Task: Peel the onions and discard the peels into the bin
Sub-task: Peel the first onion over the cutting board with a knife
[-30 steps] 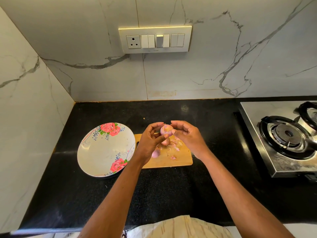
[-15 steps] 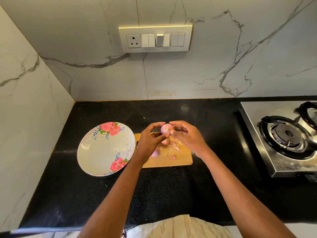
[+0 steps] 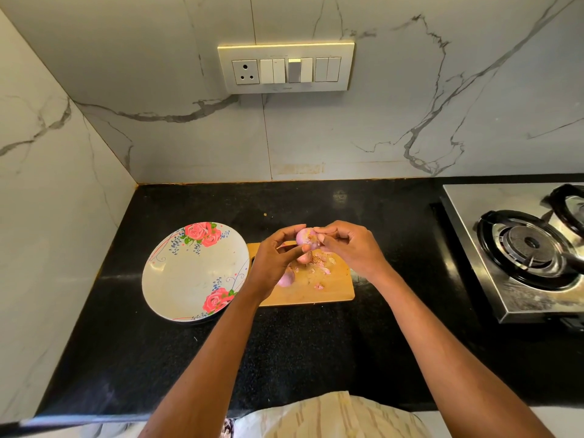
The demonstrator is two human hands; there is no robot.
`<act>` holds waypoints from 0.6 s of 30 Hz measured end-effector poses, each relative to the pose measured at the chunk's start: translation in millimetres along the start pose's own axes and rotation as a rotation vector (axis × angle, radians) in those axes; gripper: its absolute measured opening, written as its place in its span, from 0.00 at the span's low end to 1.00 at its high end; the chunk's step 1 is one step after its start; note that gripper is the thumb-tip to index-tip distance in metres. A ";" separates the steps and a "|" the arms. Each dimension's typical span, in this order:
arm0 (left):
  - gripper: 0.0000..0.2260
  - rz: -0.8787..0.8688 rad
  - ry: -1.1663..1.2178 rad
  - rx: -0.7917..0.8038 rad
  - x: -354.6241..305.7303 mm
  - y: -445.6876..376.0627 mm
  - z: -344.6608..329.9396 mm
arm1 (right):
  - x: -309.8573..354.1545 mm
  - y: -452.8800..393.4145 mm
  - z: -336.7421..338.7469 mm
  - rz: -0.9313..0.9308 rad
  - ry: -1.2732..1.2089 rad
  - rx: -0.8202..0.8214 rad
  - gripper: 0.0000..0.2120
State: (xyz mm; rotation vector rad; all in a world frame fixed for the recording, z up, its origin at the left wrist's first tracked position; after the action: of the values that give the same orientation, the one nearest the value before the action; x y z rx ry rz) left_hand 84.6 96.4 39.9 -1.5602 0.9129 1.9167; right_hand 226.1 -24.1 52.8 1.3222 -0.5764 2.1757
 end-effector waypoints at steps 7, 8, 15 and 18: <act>0.21 0.000 0.055 -0.007 2.1 -1.2 0.2 | 2.0 1.9 -2.4 -0.007 -0.041 -0.053 0.04; 0.21 0.005 0.062 -0.015 3.4 -2.0 1.2 | 3.2 1.8 -2.2 -0.002 -0.029 -0.067 0.04; 0.22 0.036 0.165 -0.013 4.6 -2.7 6.3 | 3.3 3.1 -2.8 -0.029 0.063 -0.092 0.03; 0.24 0.052 0.186 0.004 3.8 -2.1 6.3 | -10.6 1.6 -4.5 -0.108 0.152 -0.079 0.04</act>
State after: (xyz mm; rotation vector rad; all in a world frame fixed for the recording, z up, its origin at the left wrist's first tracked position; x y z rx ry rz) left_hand 81.3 102.5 36.6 -1.7509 1.0433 1.8255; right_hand 226.2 -24.8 41.2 1.1098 -0.5144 2.1204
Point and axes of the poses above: each hand's wrist, its own y-axis away from the middle knuckle, its own z-axis out of the back of the hand, x = y × z, the point moved 6 cm from there along -y, towards the middle knuckle, and after that the axes turned 4 degrees about -x, right-handed, at the moved point
